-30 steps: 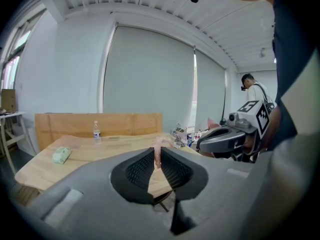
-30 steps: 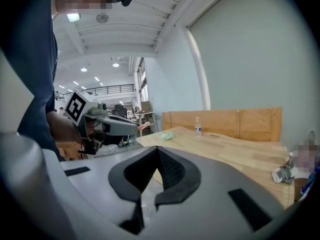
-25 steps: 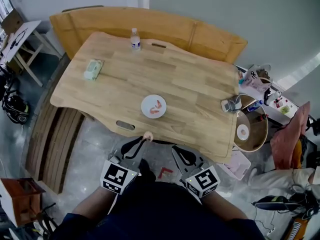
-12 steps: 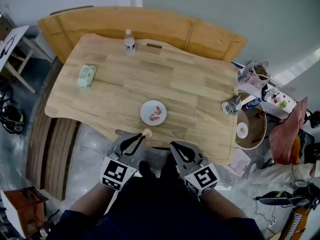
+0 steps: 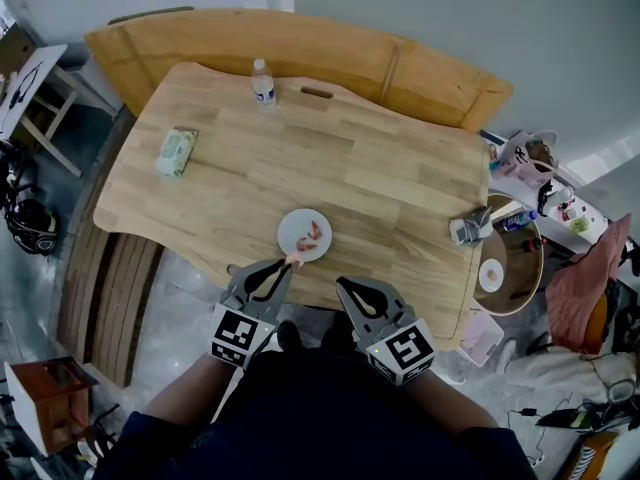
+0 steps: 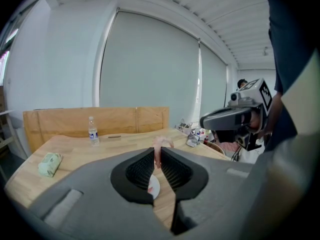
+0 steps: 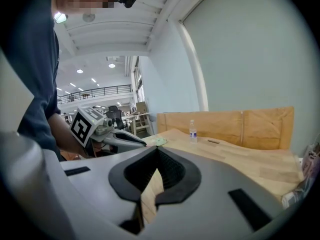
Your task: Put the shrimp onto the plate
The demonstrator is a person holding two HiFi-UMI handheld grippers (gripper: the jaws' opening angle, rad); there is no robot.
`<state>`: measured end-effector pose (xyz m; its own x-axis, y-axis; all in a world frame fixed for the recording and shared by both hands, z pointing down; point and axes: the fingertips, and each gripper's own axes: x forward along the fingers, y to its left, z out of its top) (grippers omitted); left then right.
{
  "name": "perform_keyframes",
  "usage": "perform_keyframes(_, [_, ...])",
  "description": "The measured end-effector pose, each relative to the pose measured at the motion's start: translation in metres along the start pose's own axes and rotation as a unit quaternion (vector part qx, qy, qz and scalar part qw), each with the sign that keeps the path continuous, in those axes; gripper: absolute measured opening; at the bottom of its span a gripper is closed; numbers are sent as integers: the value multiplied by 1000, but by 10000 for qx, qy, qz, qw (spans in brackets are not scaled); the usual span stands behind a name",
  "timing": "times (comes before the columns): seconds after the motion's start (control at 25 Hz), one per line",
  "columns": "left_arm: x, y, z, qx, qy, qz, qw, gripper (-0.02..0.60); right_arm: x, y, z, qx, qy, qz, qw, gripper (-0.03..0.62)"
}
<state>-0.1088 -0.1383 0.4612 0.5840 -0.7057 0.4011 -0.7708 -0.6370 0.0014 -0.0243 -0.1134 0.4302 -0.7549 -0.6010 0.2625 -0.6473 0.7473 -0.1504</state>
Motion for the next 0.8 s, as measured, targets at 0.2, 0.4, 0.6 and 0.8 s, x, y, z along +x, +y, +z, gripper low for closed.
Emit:
perform_keyframes(0.2, [28, 13, -17, 32, 160, 127, 9998, 44, -1, -20, -4, 40, 53, 61, 10000, 9])
perform_keyframes(0.4, [56, 28, -39, 49, 325, 216, 9992, 44, -5, -39, -16, 170, 194, 23, 9997, 9])
perform_keyframes(0.6, [82, 41, -71, 49, 577, 282, 9979, 44, -7, -51, -27, 313, 307, -27, 9990, 9])
perform_keyframes(0.8, [106, 54, -100, 16, 851, 315, 9959, 44, -10, -58, -42, 455, 369, -56, 9983, 9])
